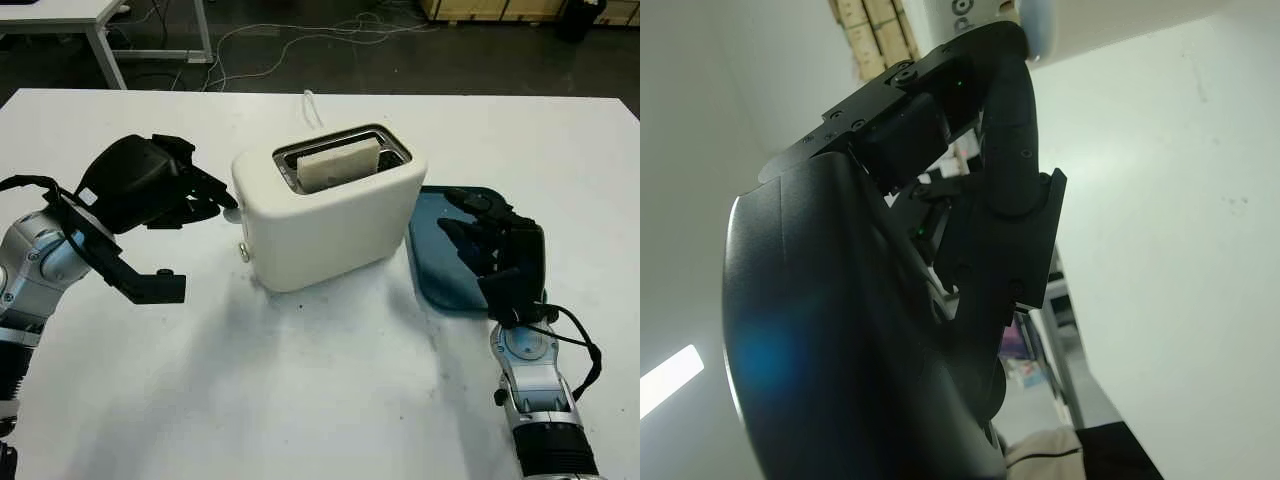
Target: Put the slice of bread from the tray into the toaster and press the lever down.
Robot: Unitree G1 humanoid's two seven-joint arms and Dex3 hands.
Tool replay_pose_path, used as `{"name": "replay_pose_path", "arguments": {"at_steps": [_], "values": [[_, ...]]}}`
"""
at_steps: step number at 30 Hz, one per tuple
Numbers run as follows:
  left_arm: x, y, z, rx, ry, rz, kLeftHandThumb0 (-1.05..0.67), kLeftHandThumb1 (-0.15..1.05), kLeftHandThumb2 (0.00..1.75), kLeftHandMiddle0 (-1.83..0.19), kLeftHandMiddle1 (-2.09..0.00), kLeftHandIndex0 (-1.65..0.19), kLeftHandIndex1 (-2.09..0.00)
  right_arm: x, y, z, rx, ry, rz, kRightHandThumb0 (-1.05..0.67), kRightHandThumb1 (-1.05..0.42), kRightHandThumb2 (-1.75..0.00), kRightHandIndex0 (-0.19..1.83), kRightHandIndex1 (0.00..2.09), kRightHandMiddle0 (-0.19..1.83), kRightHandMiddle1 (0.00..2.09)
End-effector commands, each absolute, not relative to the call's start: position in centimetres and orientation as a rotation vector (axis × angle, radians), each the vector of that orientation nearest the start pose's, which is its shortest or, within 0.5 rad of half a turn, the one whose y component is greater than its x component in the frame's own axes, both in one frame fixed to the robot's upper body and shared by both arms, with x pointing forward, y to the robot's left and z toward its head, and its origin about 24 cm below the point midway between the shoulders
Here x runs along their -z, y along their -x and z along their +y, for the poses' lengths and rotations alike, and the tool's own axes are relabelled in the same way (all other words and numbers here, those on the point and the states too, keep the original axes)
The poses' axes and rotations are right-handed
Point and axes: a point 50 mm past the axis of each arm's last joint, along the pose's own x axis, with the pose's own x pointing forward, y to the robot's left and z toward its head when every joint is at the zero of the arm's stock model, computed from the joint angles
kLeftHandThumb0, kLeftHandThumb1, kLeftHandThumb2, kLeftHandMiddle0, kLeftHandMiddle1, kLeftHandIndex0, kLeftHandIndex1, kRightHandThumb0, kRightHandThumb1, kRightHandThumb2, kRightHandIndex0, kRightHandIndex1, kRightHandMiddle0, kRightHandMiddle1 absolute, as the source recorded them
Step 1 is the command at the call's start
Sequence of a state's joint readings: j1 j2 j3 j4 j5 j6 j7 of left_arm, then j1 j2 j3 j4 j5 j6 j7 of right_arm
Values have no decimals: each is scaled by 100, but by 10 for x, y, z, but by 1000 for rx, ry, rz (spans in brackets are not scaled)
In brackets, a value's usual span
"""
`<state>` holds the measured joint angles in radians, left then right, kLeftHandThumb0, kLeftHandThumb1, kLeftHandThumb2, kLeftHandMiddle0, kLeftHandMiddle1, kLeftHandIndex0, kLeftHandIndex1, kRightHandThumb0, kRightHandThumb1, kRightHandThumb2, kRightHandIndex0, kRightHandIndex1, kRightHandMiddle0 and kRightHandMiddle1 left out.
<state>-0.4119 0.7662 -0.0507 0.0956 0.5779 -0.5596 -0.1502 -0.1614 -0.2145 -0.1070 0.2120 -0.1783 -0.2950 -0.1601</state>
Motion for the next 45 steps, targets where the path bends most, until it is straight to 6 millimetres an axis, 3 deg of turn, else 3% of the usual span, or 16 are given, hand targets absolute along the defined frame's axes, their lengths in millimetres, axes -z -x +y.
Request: {"name": "replay_pose_path", "arguments": {"at_steps": [1,34,38,42,45], "values": [[-182,-291,204,395,-1408,-665,-34,92,31,-64,-131,-102,-24,-73,-279,-210,201,346,-270,-51,-92,-15,115,0,97,0],[-180,-288,200,410,-1427,-667,-36,92,35,-66,-135,-96,-43,-73,-278,-212,202,353,-273,-53,-92,-16,116,0,97,0],[-171,-288,200,439,-1414,-625,-35,92,32,-67,-132,-89,-56,-73,-278,-212,202,346,-273,-52,-92,-16,116,0,96,0],[-149,-287,198,494,-1398,-563,-32,92,22,-71,-140,-90,-75,-73,-278,-212,201,349,-278,-53,-92,-16,116,0,97,0],[-129,-287,196,534,-1378,-514,-30,92,19,-74,-133,-85,-73,-73,-278,-212,203,352,-274,-53,-92,-16,116,0,97,0]]}}
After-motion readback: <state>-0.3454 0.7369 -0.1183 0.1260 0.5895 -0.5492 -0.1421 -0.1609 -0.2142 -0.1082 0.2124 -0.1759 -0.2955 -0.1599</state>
